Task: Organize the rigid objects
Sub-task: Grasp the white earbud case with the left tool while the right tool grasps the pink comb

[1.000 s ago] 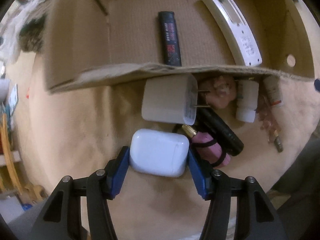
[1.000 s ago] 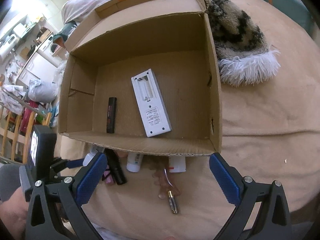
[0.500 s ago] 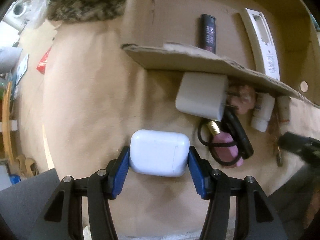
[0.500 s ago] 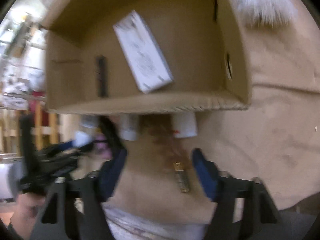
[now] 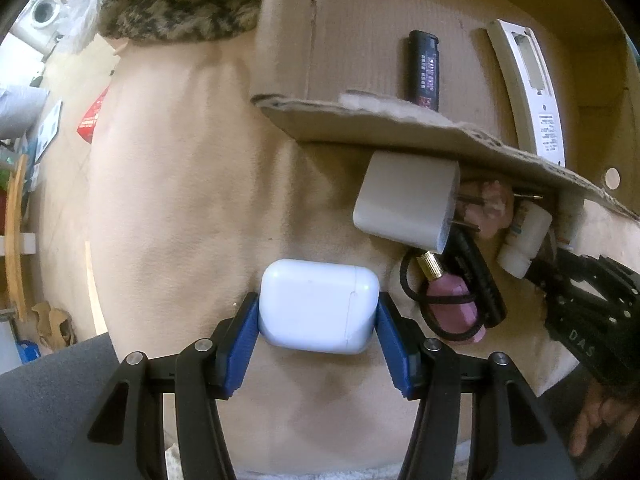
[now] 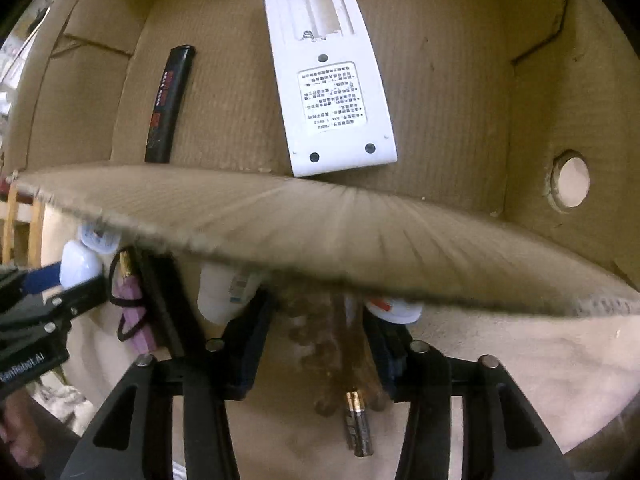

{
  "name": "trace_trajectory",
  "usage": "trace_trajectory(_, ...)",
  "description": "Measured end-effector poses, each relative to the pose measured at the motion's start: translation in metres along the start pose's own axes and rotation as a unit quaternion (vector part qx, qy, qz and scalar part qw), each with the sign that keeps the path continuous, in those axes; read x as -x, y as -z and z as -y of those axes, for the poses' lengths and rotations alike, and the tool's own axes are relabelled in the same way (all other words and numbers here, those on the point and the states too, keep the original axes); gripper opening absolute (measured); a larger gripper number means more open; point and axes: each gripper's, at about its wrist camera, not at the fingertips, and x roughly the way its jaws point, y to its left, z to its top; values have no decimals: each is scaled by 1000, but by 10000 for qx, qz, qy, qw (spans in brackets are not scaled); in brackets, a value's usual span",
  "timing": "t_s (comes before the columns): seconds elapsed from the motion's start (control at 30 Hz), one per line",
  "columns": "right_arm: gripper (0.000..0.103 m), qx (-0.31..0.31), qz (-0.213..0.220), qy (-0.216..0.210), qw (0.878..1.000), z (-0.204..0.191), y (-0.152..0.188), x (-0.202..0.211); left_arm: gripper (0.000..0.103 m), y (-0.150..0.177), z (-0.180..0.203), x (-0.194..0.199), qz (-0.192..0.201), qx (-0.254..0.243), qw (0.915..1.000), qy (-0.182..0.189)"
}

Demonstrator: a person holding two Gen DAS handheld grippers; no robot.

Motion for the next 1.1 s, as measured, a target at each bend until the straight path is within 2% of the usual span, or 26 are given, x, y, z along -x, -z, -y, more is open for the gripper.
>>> trace_trajectory(0.17,35,25,136,-52,9999,-4,7,5,53,2,5,9,116,-45,9999,2)
trace_trajectory(0.4,35,-114,320,-482,9983,2,21,21,53,6,-6,21,223,157,9996,90)
trace_trajectory(0.57,35,-152,600,-767,9951,2,34,45,53,11,-15,39,473,294,9984,125)
trace_trajectory(0.73,35,-407,877,-1171,9884,18,52,68,53,15,-20,58,727,415,9963,180)
trace_trajectory(0.93,35,-463,1099,-1325,9840,34,61,89,53,22,-27,71,902,565,9942,132)
trace_trajectory(1.1,35,-412,1294,-1393,9809,32,64,104,53,31,-31,83,1051,617,9925,122)
